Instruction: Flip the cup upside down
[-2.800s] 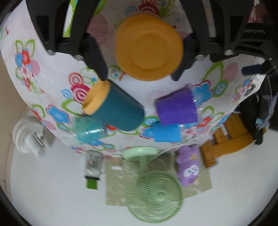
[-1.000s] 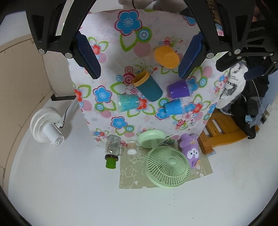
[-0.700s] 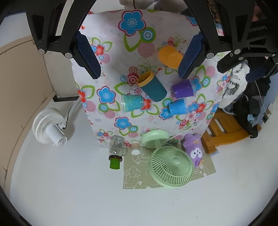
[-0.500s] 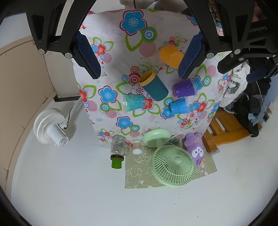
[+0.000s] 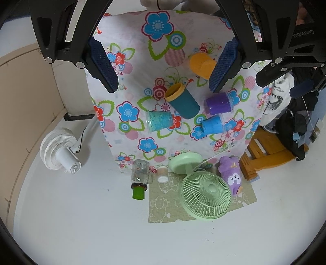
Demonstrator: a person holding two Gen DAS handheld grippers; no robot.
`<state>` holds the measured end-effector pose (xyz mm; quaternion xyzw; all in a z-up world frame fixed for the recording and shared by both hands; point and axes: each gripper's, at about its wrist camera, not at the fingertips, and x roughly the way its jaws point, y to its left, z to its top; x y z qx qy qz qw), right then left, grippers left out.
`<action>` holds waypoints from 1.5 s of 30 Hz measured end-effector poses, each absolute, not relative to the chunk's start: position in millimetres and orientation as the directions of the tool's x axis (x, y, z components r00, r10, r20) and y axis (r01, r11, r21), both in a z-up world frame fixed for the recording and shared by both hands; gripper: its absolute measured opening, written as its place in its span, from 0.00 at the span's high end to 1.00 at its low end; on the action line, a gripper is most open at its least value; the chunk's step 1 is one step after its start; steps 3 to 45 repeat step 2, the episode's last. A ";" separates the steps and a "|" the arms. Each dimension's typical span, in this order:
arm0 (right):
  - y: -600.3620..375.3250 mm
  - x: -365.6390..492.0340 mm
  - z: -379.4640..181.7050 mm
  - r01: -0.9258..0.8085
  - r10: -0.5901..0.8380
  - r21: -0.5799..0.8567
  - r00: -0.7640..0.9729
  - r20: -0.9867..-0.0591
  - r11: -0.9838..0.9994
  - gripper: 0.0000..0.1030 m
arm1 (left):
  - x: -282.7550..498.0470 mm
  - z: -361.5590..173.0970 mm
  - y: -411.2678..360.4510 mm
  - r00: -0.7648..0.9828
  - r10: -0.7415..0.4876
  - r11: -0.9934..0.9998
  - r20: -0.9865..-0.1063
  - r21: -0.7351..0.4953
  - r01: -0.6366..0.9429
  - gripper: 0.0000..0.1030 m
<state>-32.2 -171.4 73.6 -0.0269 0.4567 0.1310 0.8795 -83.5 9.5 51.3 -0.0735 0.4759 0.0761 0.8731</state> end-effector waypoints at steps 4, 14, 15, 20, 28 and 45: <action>-172.1 -30.5 71.0 -0.252 0.204 0.073 0.542 -0.816 0.965 0.10 | -81.2 48.1 9.1 0.528 0.059 0.978 -0.847 -0.057 -0.201 0.00; -172.1 -30.5 71.0 -0.252 0.204 0.073 0.542 -0.816 0.965 0.10 | -81.2 48.1 9.1 0.528 0.059 0.978 -0.847 -0.057 -0.201 0.00; -172.1 -30.5 71.0 -0.252 0.204 0.073 0.542 -0.816 0.965 0.10 | -81.2 48.1 9.1 0.528 0.059 0.978 -0.847 -0.057 -0.201 0.00; -172.1 -30.5 71.0 -0.252 0.204 0.073 0.542 -0.816 0.965 0.10 | -81.2 48.1 9.1 0.528 0.059 0.978 -0.847 -0.057 -0.201 0.00; -172.1 -30.5 71.0 -0.252 0.204 0.073 0.542 -0.816 0.965 0.10 | -81.2 48.1 9.1 0.528 0.059 0.978 -0.847 -0.057 -0.201 0.00; -172.1 -30.5 71.0 -0.252 0.204 0.073 0.542 -0.816 0.965 0.10 | -81.2 48.1 9.1 0.528 0.059 0.978 -0.847 -0.057 -0.201 0.00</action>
